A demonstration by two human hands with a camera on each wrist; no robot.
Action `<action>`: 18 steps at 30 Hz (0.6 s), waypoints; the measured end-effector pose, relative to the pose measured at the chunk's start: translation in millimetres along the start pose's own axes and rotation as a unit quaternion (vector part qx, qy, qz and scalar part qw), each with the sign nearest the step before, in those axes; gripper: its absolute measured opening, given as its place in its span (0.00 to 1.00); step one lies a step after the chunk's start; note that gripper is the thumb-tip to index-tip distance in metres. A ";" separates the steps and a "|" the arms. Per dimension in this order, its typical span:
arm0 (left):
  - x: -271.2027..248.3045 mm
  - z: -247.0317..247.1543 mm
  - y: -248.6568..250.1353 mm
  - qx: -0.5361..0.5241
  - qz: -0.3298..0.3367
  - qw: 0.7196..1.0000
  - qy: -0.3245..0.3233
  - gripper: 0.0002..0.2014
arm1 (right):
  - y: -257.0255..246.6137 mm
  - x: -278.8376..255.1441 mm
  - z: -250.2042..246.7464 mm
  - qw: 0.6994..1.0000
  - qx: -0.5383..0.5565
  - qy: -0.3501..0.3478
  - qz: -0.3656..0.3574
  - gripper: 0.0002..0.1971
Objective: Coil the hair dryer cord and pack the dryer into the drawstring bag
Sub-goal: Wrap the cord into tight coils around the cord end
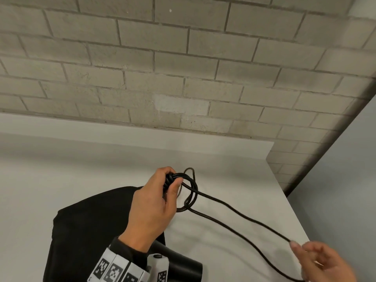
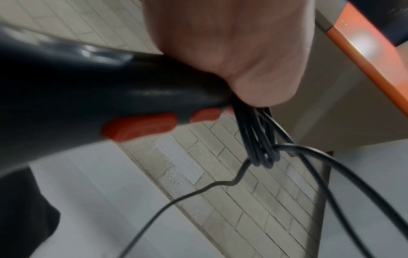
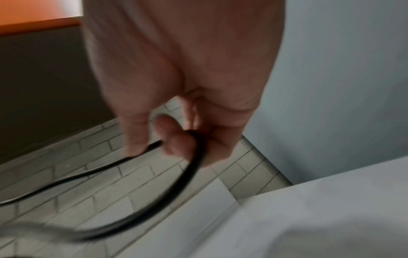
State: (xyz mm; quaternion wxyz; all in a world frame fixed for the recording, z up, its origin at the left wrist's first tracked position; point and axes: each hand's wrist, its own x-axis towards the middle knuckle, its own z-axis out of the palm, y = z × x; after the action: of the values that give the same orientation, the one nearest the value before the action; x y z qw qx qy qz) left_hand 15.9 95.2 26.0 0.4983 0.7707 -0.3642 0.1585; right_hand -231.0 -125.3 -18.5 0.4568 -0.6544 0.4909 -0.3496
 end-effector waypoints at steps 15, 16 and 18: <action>-4.1 4.8 9.9 0.030 0.018 0.999 -0.020 0.13 | -66.7 -77.9 136.1 0.877 -0.106 -0.149 -0.445 0.18; -3.8 5.0 10.1 0.031 0.018 0.999 -0.022 0.13 | -66.9 -77.3 137.5 0.875 -0.124 -0.155 -0.442 0.18; -1.9 2.9 7.9 0.033 0.014 0.999 -0.010 0.12 | -62.0 -77.7 138.4 0.862 -0.116 -0.186 -0.457 0.13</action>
State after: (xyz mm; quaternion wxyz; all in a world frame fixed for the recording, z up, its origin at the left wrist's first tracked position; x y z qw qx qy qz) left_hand 8.6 91.5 28.7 0.4667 0.7832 -0.3740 0.1700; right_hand -106.8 -9.0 -7.6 0.2492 -0.9063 0.0795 -0.3320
